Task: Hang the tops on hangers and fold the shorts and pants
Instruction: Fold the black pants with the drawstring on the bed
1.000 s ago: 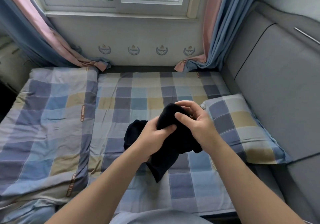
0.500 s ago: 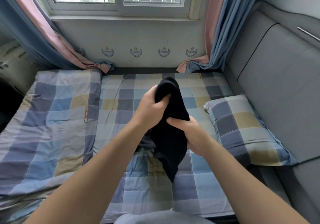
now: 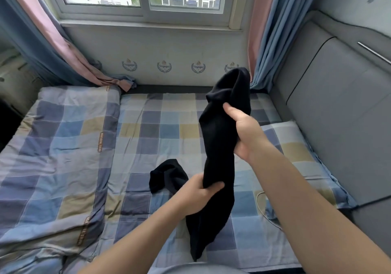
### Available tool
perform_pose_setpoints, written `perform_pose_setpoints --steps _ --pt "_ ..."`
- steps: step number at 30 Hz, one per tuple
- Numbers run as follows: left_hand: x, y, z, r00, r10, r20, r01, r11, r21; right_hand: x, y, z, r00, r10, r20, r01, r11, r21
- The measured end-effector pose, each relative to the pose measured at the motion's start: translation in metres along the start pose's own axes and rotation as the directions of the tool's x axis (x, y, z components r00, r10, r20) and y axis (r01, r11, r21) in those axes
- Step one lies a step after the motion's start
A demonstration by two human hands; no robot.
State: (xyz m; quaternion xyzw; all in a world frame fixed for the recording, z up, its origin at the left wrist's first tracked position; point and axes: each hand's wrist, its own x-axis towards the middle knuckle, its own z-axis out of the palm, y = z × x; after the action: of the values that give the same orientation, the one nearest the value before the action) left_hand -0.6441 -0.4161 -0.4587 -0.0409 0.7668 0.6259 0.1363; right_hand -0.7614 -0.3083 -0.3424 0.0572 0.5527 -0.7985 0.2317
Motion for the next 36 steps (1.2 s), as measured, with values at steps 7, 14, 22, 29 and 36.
perform_pose_setpoints --steps 7,14,22,29,36 --pt "-0.004 0.014 -0.011 0.975 0.084 -0.203 -0.113 0.984 -0.134 0.005 0.024 -0.021 0.975 0.03 0.219 0.016 0.978 -0.207" --pt "-0.002 0.055 -0.03 0.915 0.154 -0.372 -0.261 0.931 -0.256 -0.026 0.111 -0.067 0.874 0.255 0.414 -0.084 0.918 -0.388" --pt "0.014 0.076 -0.043 0.895 0.077 -0.439 -0.216 0.937 -0.275 -0.023 0.143 -0.064 0.969 0.197 0.15 -0.058 0.769 -0.636" --pt "0.008 0.056 -0.045 0.986 0.049 -0.159 -0.102 0.932 -0.347 -0.019 0.088 -0.045 0.997 -0.037 0.07 0.065 0.895 -0.44" --pt "0.002 0.01 -0.015 0.998 0.012 0.064 -0.002 0.988 -0.152 -0.004 0.037 -0.027 0.988 -0.141 0.057 0.152 0.924 -0.35"
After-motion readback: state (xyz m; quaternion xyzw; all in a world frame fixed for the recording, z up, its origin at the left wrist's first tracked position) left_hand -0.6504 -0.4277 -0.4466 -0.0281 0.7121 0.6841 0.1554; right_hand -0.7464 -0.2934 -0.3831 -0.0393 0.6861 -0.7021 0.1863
